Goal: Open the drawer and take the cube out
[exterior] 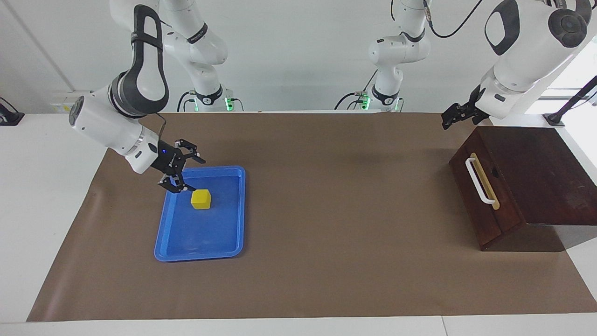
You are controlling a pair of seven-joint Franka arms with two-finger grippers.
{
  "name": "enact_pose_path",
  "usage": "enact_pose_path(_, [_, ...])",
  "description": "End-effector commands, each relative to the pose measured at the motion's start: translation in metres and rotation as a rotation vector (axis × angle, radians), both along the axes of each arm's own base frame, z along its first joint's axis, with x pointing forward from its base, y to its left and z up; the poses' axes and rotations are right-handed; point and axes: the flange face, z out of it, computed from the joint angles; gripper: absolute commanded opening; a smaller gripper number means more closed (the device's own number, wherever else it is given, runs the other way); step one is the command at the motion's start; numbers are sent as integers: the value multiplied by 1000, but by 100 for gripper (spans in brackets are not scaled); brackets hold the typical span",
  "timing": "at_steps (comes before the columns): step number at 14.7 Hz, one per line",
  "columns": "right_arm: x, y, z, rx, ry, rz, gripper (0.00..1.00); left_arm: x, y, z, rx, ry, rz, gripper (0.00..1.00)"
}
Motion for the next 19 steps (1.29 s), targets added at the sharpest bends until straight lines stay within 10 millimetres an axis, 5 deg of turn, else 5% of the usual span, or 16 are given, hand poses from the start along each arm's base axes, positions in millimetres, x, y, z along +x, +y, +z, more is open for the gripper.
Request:
enact_pose_path(1, [9,-6,31,-45,53,-28,100,-6,-1,5,-9,-31,-19,100])
enact_pose_path(9, [-22,0,148,-220,122,-265,100,-6,4,7,-6,-37,5,100])
enact_pose_path(16, [-41,-11,222,-393,202,-635,100,-6,4,6,-6,-36,6,100])
enact_pose_path(19, [-46,-5,237,-513,256,-866,100,-6,4,6,-6,-36,6,100])
